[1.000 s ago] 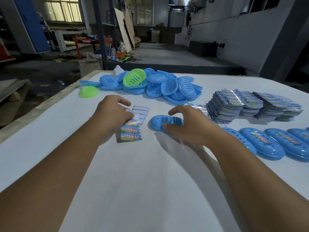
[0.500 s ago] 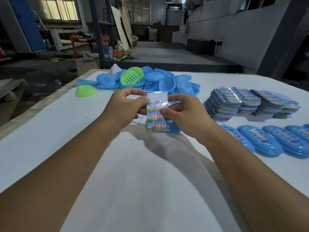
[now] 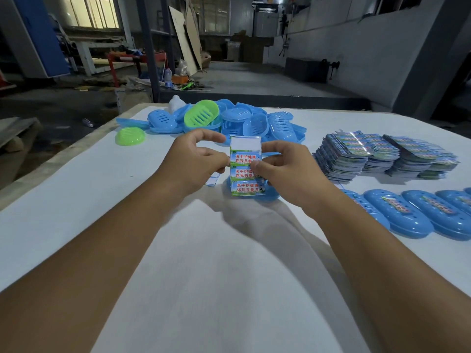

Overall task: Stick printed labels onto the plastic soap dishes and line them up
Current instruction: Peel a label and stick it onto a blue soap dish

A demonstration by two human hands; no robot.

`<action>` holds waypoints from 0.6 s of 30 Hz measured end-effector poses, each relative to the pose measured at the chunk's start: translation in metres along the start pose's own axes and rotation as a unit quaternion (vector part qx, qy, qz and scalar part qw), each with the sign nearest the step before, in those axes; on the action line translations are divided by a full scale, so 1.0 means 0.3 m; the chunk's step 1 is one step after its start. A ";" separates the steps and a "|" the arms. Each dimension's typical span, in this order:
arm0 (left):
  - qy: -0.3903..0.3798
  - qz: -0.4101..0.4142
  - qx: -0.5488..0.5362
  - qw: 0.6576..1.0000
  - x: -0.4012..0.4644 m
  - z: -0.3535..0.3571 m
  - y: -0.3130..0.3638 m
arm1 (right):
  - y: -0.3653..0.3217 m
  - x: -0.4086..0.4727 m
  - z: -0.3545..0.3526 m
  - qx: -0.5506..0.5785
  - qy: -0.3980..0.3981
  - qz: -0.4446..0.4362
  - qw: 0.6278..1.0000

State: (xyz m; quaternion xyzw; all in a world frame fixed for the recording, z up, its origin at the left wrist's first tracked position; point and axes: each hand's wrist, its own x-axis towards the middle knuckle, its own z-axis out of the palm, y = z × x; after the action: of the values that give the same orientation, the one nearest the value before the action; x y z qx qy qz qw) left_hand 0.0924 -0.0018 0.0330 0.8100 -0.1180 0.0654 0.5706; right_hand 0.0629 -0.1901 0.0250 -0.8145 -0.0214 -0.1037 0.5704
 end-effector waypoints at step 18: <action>-0.011 0.085 0.033 0.996 -0.030 0.040 -0.006 | 0.019 -0.007 0.018 -0.138 0.043 -0.060 0.988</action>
State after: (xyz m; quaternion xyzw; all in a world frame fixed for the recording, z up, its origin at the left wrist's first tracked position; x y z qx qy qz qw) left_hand 0.0840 -0.0115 0.0252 0.8160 -0.1910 0.1084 0.5348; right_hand 0.0624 -0.1870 0.0175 -0.8775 -0.0316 -0.1744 0.4456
